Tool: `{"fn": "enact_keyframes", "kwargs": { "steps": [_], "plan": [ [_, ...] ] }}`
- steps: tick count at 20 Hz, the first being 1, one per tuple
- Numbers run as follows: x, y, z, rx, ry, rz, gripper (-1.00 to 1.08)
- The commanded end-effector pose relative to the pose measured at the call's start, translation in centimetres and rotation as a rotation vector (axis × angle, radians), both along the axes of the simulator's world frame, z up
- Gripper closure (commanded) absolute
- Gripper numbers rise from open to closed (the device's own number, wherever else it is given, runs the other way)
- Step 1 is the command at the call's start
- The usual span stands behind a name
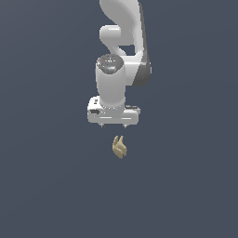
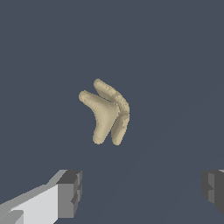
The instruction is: Pick up the object and move it to a goal position.
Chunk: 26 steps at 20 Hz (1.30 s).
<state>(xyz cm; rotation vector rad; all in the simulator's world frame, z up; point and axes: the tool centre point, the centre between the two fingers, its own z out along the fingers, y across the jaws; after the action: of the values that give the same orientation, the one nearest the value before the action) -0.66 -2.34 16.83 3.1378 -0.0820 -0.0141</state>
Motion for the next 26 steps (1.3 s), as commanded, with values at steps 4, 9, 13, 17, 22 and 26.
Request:
{"fn": "enact_keyframes", "kwargs": {
  "steps": [4, 9, 13, 17, 22, 26],
  "plan": [
    [0.2, 0.1, 0.1, 0.002, -0.005, 0.0, -0.92],
    [0.8, 0.4, 0.7, 0.012, -0.025, -0.004, -0.92],
    [0.8, 0.4, 0.7, 0.013, -0.025, -0.004, -0.92],
    [1.1, 0.5, 0.3, 0.011, -0.024, 0.019, -0.92],
    [2.0, 0.9, -0.7, 0.007, -0.02, 0.086, -0.92],
    [3.0, 1.3, -2.0, 0.004, -0.016, 0.171, -0.92]
  ]
}}
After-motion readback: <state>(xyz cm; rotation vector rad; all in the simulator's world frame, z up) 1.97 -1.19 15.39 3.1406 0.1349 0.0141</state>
